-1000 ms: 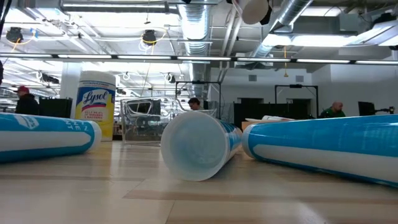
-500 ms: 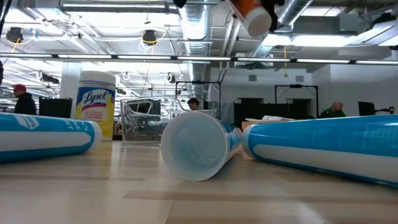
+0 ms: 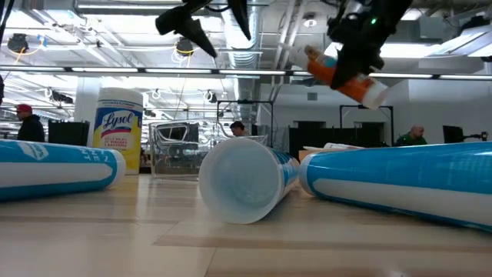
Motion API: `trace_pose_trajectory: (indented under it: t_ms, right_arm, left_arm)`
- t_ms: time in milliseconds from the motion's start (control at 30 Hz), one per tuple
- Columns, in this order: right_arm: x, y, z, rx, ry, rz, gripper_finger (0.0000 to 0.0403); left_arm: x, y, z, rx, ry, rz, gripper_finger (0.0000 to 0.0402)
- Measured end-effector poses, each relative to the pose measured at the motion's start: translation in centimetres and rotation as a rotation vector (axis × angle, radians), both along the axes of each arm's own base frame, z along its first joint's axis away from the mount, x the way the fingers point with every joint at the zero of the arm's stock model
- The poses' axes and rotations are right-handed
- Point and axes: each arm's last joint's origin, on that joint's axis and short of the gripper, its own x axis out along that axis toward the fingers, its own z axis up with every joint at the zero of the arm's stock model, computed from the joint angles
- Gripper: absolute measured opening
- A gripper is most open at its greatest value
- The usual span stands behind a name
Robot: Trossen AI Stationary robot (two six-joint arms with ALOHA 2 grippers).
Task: Pick & place silicon tubes, Sealant and Lysol wipes
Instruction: Put the orange sealant into the orange bin
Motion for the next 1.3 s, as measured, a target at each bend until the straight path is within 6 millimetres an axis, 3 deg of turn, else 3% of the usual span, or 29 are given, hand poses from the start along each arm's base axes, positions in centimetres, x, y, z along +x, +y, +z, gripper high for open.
trace_pose_trajectory:
  t_ms: [133,467,800,1067,1300]
  right_arm:
    - [0.2,-1.0,-1.1,-0.021,0.061,-0.028,0.0184]
    - [0.9,-2.7,-7.4,0.018,0.308,-0.083,0.0184]
    - [1.6,-3.3,-11.6,0.079,0.486,-0.089,0.0189]
    - [1.7,-3.5,-13.4,0.118,0.561,-0.118,0.0211]
    - [1.4,-3.7,-12.9,0.129,0.556,-0.127,0.0247]
  left_arm:
    - [-0.6,-0.1,-0.3,0.004,0.040,0.041,0.0335]
    - [-1.2,-1.3,-0.6,0.019,0.075,0.056,0.0335]
    - [-1.4,-2.1,-0.6,0.013,0.074,0.043,0.0335]
    - [-1.4,-2.3,-0.6,0.013,0.073,0.038,0.0335]
    - [-1.4,-2.3,-0.6,0.013,0.073,0.038,0.0335]
